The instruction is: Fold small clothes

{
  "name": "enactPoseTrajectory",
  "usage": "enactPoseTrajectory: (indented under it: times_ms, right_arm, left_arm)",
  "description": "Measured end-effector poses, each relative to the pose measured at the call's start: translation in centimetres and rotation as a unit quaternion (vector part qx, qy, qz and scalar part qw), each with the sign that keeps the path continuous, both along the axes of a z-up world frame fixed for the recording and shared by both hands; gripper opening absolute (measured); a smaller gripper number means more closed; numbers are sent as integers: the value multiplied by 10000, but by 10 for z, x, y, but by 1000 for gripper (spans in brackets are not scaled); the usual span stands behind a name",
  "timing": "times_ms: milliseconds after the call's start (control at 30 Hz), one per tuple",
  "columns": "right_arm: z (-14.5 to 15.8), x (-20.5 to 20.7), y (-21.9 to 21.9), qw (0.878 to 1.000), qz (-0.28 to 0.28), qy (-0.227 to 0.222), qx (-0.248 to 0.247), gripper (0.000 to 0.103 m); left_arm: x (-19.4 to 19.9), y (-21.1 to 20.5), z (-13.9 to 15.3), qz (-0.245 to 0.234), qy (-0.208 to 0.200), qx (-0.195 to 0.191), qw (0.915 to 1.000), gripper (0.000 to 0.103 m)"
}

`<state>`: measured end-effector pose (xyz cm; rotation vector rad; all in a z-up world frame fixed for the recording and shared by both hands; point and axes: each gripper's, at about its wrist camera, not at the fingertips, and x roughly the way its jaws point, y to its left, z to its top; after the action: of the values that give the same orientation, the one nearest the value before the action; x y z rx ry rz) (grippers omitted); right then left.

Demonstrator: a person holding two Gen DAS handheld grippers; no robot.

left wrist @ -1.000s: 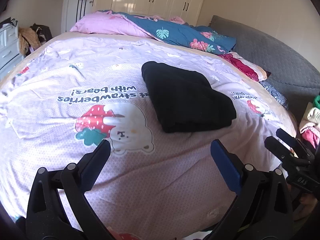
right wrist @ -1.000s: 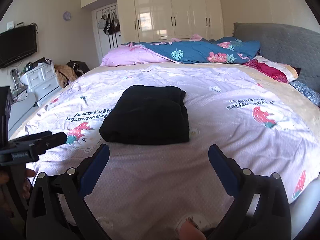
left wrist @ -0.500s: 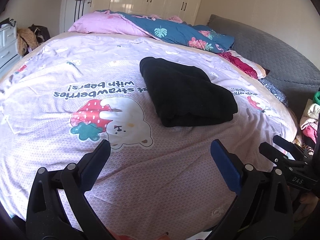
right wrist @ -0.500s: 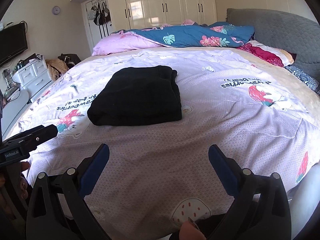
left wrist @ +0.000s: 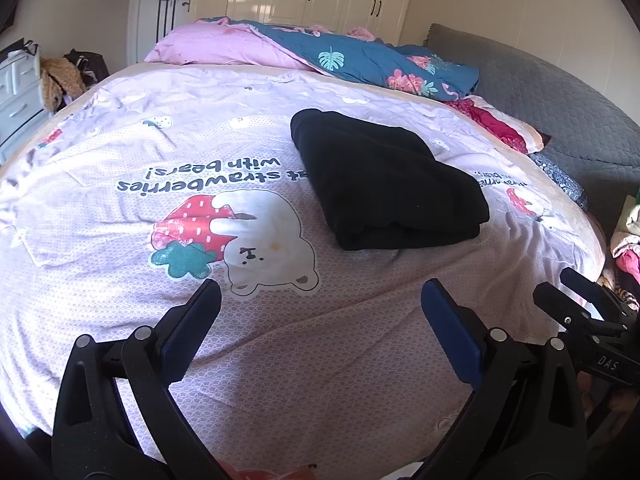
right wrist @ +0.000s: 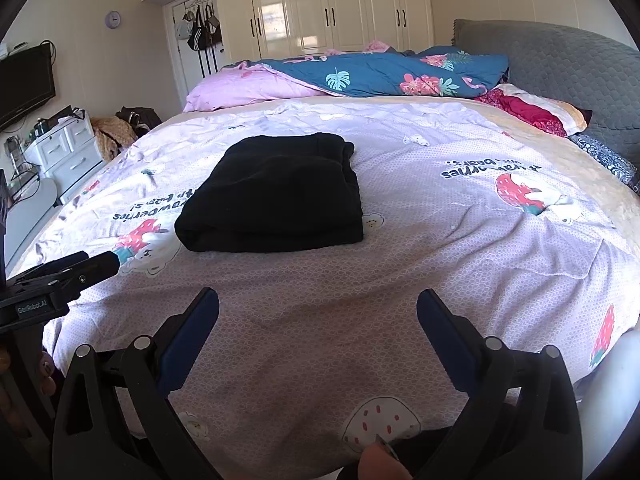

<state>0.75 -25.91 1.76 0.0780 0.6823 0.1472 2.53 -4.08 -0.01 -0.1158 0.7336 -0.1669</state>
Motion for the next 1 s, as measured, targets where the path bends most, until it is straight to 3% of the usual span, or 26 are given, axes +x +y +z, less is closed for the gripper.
enactPoseTrajectory:
  times_ms: [1000]
  right_arm:
    - [-1,0,0,10000,-8,20,-34,99]
  left_arm:
    - [1,2,-1,20,120,-33,9999,94]
